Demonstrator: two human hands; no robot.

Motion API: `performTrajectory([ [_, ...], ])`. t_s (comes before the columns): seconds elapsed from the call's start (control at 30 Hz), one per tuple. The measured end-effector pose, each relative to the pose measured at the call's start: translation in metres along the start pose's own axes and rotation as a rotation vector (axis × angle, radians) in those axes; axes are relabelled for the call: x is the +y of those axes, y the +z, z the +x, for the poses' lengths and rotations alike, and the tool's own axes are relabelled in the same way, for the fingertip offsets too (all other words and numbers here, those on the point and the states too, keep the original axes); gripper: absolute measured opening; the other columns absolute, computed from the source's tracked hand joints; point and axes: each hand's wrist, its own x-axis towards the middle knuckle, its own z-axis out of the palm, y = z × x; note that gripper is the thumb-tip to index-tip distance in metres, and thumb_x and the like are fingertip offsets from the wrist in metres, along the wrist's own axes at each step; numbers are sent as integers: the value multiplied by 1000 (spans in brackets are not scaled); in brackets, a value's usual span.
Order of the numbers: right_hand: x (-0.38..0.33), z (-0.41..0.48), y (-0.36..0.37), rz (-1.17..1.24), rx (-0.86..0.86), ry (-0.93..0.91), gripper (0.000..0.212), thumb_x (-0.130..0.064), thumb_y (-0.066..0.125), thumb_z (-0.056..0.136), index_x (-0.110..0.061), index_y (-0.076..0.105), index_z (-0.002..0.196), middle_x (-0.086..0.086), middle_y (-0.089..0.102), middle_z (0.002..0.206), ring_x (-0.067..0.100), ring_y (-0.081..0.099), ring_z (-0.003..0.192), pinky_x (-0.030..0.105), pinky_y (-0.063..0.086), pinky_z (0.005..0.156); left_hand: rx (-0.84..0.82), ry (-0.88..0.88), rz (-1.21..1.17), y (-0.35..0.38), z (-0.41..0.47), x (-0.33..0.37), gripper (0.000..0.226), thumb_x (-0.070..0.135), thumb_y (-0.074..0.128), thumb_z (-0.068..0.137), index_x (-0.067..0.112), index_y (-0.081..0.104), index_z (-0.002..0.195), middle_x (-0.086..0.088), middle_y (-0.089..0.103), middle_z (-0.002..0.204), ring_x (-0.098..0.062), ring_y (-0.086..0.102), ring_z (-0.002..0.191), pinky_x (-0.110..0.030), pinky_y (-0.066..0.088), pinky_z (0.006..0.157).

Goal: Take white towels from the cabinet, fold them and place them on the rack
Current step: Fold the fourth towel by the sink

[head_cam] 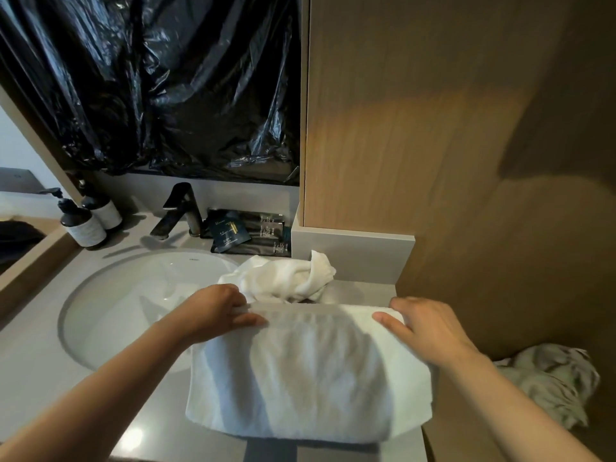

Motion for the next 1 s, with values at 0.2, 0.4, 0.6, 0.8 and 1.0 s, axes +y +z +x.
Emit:
performTrajectory([
  [0.2,15,2,-20,173,-141,7,44,-69,44,89,-28,58,77,-5,58,68,8,54,63,30,41,58,24,41,-74,-26,-1,-5,66,83,57,60,18,44,52,5,41,68,-9,42,63,-24,31,57],
  [0.4,23,18,-57,188,-91,83,39,-72,49,83,-33,53,80,-8,64,73,7,60,67,34,50,61,158,122,-17,-60,4,1,63,80,53,73,19,43,59,7,44,63,-8,43,60,-30,30,58],
  [0.6,10,56,-114,116,106,61,36,-70,44,86,-36,54,82,-14,61,75,5,59,69,30,50,60,435,84,98,-132,26,2,61,69,52,75,9,62,73,1,56,76,-18,52,69,-35,41,61],
  [0.8,8,55,-119,-7,381,-86,13,-35,64,90,-24,72,93,-6,67,85,20,56,82,35,44,71,604,235,94,-142,11,-15,56,69,56,80,15,65,68,5,45,71,-18,50,57,-34,40,50],
  [1.0,8,-1,-21,94,79,156,13,-40,63,91,-37,72,101,-16,63,89,7,56,85,27,48,70,325,144,-269,-35,-22,-18,60,84,46,69,32,72,81,15,53,76,-2,56,71,-28,47,66],
])
